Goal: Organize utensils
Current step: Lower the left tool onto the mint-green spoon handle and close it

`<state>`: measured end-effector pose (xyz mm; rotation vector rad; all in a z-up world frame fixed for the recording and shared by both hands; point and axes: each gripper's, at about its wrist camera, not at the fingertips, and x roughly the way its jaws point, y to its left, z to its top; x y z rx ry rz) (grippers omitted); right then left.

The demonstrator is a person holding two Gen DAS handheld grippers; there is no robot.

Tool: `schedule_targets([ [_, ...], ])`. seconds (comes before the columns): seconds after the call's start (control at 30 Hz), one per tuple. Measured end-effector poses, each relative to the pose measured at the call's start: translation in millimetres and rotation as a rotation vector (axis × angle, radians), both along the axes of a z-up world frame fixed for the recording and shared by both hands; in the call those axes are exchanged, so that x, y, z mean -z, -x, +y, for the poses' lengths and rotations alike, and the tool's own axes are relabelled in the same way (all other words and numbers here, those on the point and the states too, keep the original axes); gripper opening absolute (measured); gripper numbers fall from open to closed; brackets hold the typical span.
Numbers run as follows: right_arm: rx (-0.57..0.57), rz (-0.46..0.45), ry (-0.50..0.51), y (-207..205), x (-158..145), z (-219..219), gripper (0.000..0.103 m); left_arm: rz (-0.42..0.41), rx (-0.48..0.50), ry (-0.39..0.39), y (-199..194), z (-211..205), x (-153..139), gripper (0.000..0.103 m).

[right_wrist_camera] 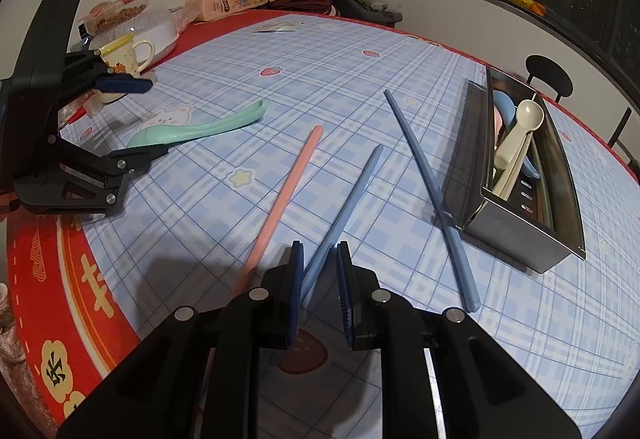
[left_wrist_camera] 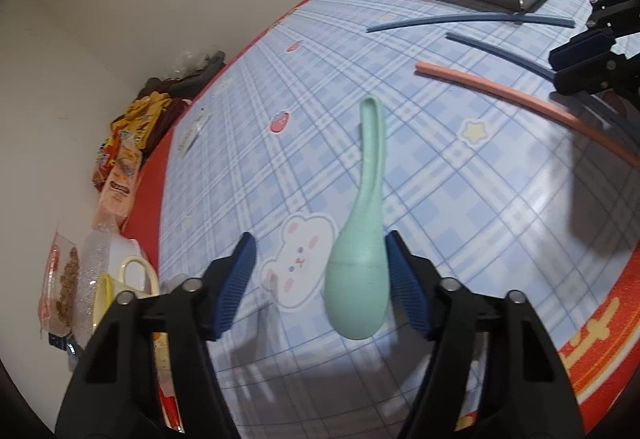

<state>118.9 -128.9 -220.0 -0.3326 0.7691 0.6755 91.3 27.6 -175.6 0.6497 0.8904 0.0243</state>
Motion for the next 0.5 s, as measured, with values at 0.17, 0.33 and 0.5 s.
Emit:
schedule_targets([
  [0.17, 0.000, 0.000, 0.000, -0.1, 0.0, -0.1, 0.017, 0.023, 0.023, 0.032, 0.3, -0.8, -0.1, 0.050],
  [0.33, 0.000, 0.000, 0.000, 0.0, 0.0, -0.1, 0.017, 0.049, 0.051, 0.070, 4.8, -6.1, 1.7, 0.031],
  [0.5, 0.000, 0.001, 0.000, 0.0, 0.0, 0.0, 0.017, 0.047, 0.042, 0.146, 4.5, 1.5, -2.1, 0.031],
])
